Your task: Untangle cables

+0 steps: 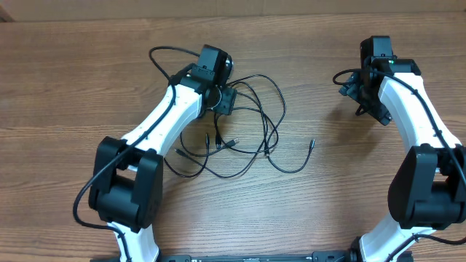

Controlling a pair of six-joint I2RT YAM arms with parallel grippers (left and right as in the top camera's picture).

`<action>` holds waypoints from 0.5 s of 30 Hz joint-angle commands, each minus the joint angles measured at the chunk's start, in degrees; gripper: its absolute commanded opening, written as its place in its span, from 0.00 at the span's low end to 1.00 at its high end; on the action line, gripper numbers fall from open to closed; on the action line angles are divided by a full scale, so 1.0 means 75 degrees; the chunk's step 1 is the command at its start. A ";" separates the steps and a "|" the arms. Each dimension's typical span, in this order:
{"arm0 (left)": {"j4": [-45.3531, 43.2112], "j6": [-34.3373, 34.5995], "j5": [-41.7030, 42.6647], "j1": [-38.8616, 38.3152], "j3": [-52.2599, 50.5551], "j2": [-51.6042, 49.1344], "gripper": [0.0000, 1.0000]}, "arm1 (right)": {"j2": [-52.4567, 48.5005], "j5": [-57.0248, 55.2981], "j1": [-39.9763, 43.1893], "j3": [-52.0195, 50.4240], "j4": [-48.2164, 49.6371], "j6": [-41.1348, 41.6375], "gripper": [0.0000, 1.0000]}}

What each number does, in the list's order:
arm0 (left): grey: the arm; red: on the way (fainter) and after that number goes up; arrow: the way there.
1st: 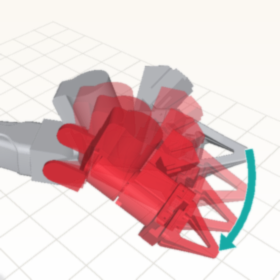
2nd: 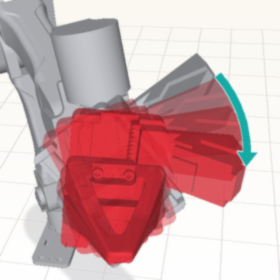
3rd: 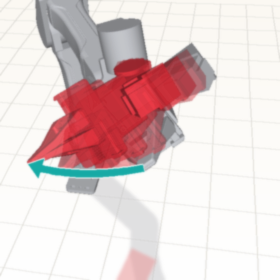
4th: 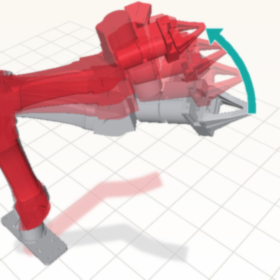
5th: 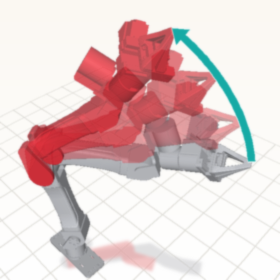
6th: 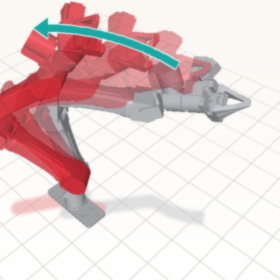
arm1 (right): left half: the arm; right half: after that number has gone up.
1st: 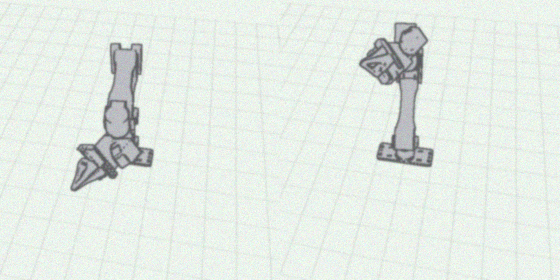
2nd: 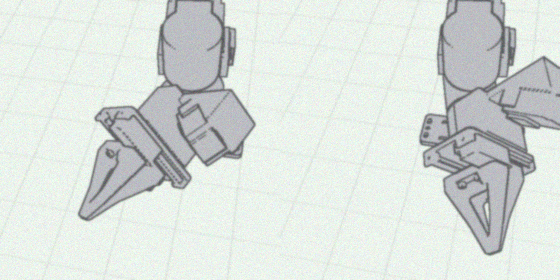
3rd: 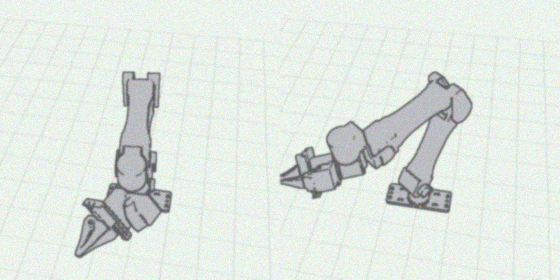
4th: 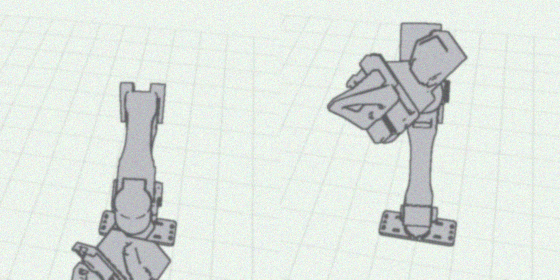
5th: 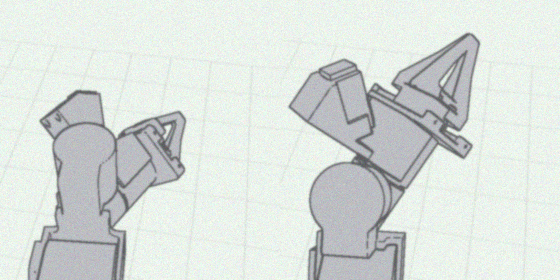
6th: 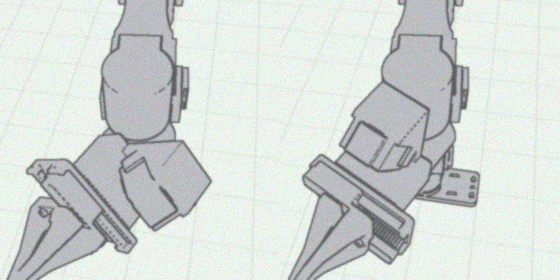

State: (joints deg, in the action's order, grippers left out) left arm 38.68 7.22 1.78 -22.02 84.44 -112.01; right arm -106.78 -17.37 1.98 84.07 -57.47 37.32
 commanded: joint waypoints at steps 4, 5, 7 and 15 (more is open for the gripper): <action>0.1084 0.0816 0.0539 -0.0067 0.0090 0.0061 0.09 | 0.0064 -0.0076 -0.0003 -0.0015 0.0038 0.0052 1.00; 0.1139 0.0819 0.0545 -0.0067 0.0073 0.0050 0.04 | 0.0064 -0.0076 -0.0003 -0.0015 0.0038 0.0055 1.00; 0.1166 0.0819 0.0542 -0.0073 0.0035 0.0012 0.04 | 0.0064 -0.0076 -0.0003 -0.0015 0.0038 0.0052 1.00; 0.0982 0.0822 0.0443 -0.0067 0.0003 -0.0213 0.49 | 0.0064 -0.0076 -0.0003 -0.0015 0.0038 0.0055 1.00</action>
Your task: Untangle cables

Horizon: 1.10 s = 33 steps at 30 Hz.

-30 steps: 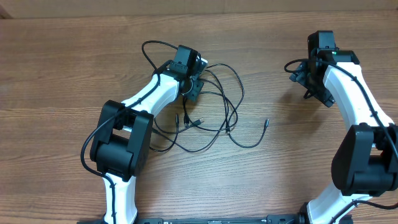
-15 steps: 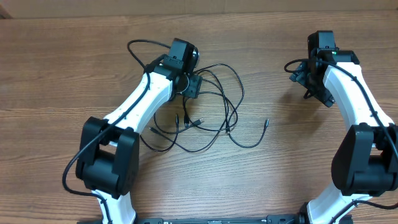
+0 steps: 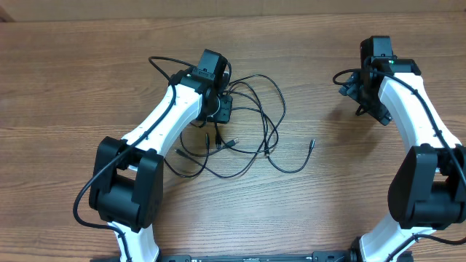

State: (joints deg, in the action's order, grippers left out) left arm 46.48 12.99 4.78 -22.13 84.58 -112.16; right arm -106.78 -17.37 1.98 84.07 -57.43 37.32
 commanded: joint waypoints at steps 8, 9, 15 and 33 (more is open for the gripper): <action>0.0023 0.0877 -0.0484 -0.0067 -0.0015 -0.0536 0.56 | 0.0064 -0.0076 -0.0003 -0.0015 0.0032 0.0052 1.00; 0.0035 0.0991 -0.0487 -0.0079 -0.0015 -0.0592 0.56 | 0.0064 -0.0076 -0.0003 -0.0015 0.0032 0.0055 1.00; 0.0038 0.1411 -0.0490 -0.0277 -0.0015 -0.1000 0.44 | 0.0064 -0.0076 -0.0003 -0.0015 0.0032 0.0055 1.00; 0.0157 0.1929 -0.0428 -0.0440 0.0052 -0.1684 0.04 | 0.0064 -0.0076 -0.0003 -0.0015 0.0032 0.0055 1.00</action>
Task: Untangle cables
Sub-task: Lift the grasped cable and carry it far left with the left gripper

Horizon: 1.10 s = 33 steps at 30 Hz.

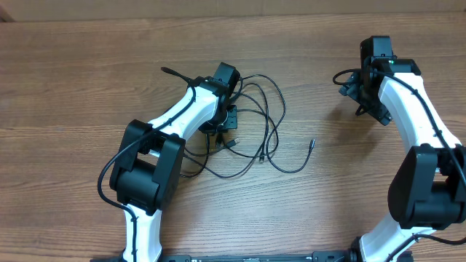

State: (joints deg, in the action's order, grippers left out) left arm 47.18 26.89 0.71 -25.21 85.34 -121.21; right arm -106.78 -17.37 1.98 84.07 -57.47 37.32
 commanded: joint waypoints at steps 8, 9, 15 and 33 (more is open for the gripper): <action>0.0918 0.0070 0.0105 0.0143 0.1090 -0.0224 0.04 | 0.0064 -0.0076 -0.0003 -0.0015 0.0038 0.0055 1.00; 0.1070 0.0041 0.0105 0.0172 0.1341 -0.0119 0.04 | 0.0064 -0.0076 -0.0003 -0.0015 0.0038 0.0055 1.00; 0.1571 0.0012 0.0041 0.0341 0.2532 0.0417 0.04 | 0.0064 -0.0076 -0.0003 -0.0015 0.0038 0.0052 1.00; 0.1256 0.0015 -0.1906 0.2052 0.3308 0.3037 0.04 | 0.0064 -0.0076 -0.0003 -0.0015 0.0052 0.0052 1.00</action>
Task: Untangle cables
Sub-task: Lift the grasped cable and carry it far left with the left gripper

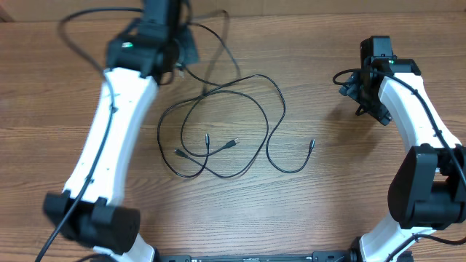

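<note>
Several thin black cables [218, 124] lie looped over one another on the wooden table [349, 189], with loose plug ends at the lower left and one at the right [311, 144]. My left gripper [183, 51] is raised at the far left, above the tangle, and is shut on a black cable strand [207, 81] that runs down from it into the loops. Another strand [222, 40] arcs past the gripper toward the far edge. My right gripper [349, 93] hangs at the far right, apart from the cables, holding nothing.
The left arm's own supply cable [80, 18] loops over the far left of the table. The right arm [408, 102] stands along the right side. Bare wood surrounds the tangle.
My left gripper was low in the upper part of the tangle; now it is raised and farther back-left, with a strand pulled up. The loops on the table lie more spread out. The right arm is unchanged.
My left gripper first sat low at the top left of the tangle, then slightly nearer, then deeper in the loops. Now it is lifted away holding a strand, and the pile is looser. My right gripper has stayed at the far right.
</note>
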Controlling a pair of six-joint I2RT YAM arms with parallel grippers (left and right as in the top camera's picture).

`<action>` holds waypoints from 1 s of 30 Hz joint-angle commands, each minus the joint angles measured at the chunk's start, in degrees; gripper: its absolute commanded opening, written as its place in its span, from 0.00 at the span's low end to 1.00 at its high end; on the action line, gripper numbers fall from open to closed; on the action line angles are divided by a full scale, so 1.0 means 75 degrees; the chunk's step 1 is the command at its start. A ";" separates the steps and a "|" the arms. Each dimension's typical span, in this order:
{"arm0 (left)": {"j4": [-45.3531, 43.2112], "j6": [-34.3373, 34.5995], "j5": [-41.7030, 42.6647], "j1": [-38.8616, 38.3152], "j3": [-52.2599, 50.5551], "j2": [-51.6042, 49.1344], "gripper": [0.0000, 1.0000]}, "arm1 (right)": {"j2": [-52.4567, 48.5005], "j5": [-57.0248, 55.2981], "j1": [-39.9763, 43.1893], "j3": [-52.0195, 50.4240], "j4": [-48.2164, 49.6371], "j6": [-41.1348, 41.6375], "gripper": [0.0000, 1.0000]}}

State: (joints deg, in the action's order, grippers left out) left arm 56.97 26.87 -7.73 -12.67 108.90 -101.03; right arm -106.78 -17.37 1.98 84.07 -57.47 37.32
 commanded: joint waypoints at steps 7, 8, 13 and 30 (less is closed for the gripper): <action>0.0134 0.0280 -0.1256 0.1772 0.0122 0.0221 0.04 | 0.0064 -0.0076 -0.0003 -0.0015 0.0052 0.0055 1.00; 0.0204 0.0391 -0.1250 0.1979 0.0122 0.0178 0.04 | 0.0064 -0.0076 -0.0003 -0.0015 0.0052 0.0052 1.00; 0.0323 0.0737 -0.1102 0.2844 -0.0032 0.0012 0.04 | 0.0064 -0.0076 -0.0003 -0.0015 0.0052 0.0052 1.00; 0.0361 0.0790 0.0979 0.4841 -0.0119 -0.1533 0.04 | 0.0064 -0.0076 -0.0003 -0.0015 0.0052 0.0055 1.00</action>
State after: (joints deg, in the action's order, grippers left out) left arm 58.78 31.66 -3.90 21.82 108.31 -110.32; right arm -106.78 -17.34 1.98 84.07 -57.43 37.32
